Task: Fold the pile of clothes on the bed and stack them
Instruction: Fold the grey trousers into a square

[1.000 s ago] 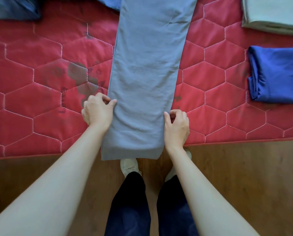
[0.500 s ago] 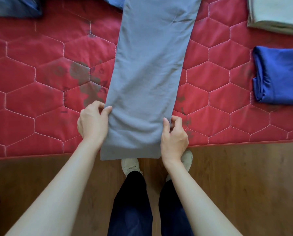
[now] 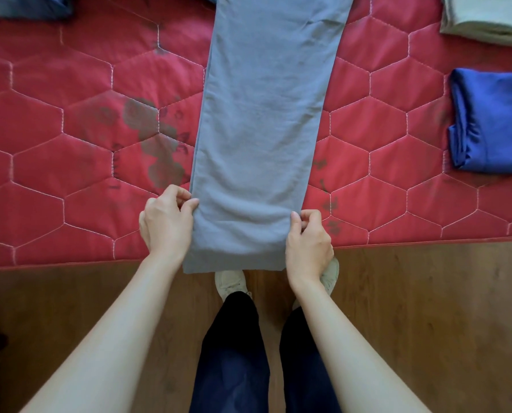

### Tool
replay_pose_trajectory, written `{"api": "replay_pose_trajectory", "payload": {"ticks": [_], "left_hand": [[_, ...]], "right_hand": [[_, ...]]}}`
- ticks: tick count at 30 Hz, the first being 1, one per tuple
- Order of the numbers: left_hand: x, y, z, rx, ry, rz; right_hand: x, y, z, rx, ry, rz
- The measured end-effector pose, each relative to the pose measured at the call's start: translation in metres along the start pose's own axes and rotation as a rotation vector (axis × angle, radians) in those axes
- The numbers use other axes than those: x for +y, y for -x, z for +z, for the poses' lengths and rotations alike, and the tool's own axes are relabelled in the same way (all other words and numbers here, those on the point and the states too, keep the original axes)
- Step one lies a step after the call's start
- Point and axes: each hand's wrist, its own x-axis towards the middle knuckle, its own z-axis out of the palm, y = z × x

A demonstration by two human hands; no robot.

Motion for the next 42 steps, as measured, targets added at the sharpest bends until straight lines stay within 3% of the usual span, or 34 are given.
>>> {"api": "replay_pose_trajectory", "payload": {"ticks": [15, 19, 23, 28, 34, 40, 42], "left_hand": [[0.003, 0.003, 0.008, 0.084, -0.094, -0.021], [0.004, 0.009, 0.020, 0.212, -0.264, 0.300], [0.011, 0.006, 0.050, 0.071, -0.347, 0.751], [-0.020, -0.020, 0.055, -0.052, -0.531, 0.804], [-0.075, -0.011, 0.023, -0.043, -0.500, 0.660], [-0.071, -0.056, -0.021, -0.028, -0.588, 1.017], [-0.055, -0.080, -0.027, -0.024, -0.653, 1.168]], "right_hand": [[-0.001, 0.004, -0.005, 0.035, -0.007, -0.068], [-0.008, 0.007, 0.000, 0.153, 0.090, -0.375], [-0.040, 0.004, 0.032, 0.060, 0.203, -0.708], [-0.033, -0.022, 0.051, -0.090, 0.429, -0.814], [0.042, -0.031, 0.003, -0.076, 0.455, -0.647], [0.053, -0.065, -0.035, -0.053, 0.345, -0.940], [0.042, -0.086, -0.043, -0.022, 0.374, -1.118]]}}
